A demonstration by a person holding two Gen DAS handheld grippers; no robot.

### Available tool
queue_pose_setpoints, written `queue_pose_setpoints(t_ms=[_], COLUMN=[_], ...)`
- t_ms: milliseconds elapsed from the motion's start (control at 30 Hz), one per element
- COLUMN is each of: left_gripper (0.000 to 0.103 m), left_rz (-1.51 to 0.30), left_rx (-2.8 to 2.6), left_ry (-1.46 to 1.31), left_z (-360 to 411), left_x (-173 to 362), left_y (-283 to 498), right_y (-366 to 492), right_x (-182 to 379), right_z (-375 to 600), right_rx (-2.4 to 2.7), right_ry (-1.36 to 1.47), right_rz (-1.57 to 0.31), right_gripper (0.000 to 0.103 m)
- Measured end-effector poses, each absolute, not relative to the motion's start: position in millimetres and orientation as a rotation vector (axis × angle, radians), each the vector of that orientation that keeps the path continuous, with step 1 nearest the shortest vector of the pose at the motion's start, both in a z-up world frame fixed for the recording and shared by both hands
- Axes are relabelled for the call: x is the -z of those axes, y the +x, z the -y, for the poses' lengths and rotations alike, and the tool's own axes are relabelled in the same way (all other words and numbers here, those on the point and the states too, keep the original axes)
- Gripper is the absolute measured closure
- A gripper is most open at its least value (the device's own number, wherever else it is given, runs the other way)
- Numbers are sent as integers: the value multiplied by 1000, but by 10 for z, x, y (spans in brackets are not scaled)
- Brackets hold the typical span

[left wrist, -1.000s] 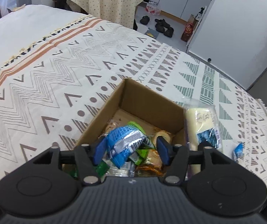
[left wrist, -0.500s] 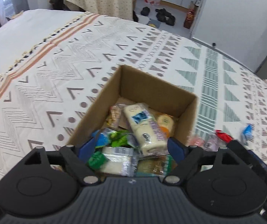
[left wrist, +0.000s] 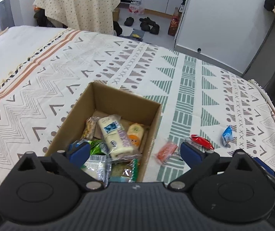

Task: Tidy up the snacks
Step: 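Withdraw both open tools from the box toward the remaining snacks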

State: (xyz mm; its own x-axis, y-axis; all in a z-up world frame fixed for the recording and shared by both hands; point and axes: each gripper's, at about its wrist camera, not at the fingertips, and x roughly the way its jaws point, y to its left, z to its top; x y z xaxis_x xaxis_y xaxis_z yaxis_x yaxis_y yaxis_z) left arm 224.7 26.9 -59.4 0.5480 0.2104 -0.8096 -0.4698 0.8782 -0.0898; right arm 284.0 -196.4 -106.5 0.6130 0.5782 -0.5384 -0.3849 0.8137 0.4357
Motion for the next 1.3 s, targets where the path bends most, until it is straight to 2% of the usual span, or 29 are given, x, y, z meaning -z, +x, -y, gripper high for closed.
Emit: queue_pose_setpoints(t_ms=[300,400,800,967,1133,1233,1300], left_gripper=[0,0,1,3,14,26,39], left_rz=[-879,-872,-898,-913,-930,-958,-977], left_rx=[-377,-365,-326,-265,-222,-203,-192], left_ry=[-310,-303,-268,-264,-274,-290,-316], left_z=[-23,55,312,392,460,481,477], left_x=[507,499,649,814,993,1131,1231], left_y=[2354,2415,2680,2761,2858,2954,3020], right_y=[2939,2960,3154,3237,3313,3357,3392], right_x=[1157,1186,1363,1486,1596,1640,1669], right_z=[2302,2343,2706,2853,2901,2921,2929], right_rx=[-535,-539,-447,-403,-376,-367,-366], right_ry=[366,372,467,526,555,560,561], right_rz=[-730,-735,-784,-818,-847,-854,-860], right_gripper=[4,0,0,4,12,15,19])
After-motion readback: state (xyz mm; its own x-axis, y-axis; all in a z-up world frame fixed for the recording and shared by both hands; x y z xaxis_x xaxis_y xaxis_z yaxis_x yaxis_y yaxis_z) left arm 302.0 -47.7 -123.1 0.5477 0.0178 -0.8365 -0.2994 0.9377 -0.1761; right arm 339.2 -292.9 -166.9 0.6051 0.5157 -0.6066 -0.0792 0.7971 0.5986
